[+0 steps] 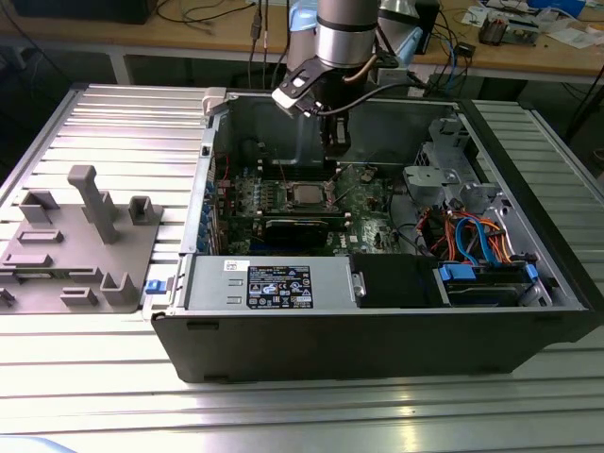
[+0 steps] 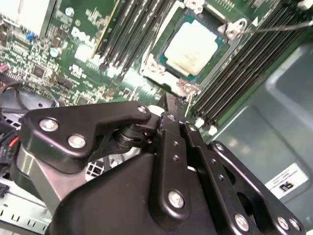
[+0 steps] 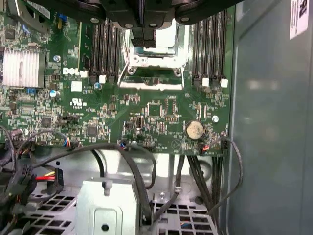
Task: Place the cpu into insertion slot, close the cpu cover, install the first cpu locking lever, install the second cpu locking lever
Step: 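Close the cpu cover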
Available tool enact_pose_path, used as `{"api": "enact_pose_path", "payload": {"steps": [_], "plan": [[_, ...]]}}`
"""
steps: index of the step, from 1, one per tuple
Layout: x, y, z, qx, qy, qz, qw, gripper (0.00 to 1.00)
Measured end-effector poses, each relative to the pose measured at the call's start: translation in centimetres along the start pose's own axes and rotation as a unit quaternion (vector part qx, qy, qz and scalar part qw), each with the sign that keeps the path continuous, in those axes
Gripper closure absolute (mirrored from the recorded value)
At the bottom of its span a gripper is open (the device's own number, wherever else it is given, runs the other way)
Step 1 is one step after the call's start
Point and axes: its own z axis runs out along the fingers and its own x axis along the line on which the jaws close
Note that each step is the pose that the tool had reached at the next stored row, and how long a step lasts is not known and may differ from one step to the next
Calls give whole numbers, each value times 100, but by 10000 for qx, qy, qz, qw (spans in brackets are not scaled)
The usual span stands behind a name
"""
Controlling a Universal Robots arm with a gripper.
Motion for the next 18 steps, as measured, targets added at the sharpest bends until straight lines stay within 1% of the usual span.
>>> {"api": "enact_pose_path", "payload": {"steps": [1,2,10,12,13,17,18], "plan": [[-7,171,4,11,1,0,10000,89],[-9,195,4,14,1,-1,10000,89],[-13,297,8,22,2,-1,10000,89],[-15,355,10,27,2,-1,10000,89],[-12,394,11,31,2,-2,10000,89],[-7,471,15,44,3,-2,10000,89],[-4,504,16,50,2,-3,10000,89]]}}
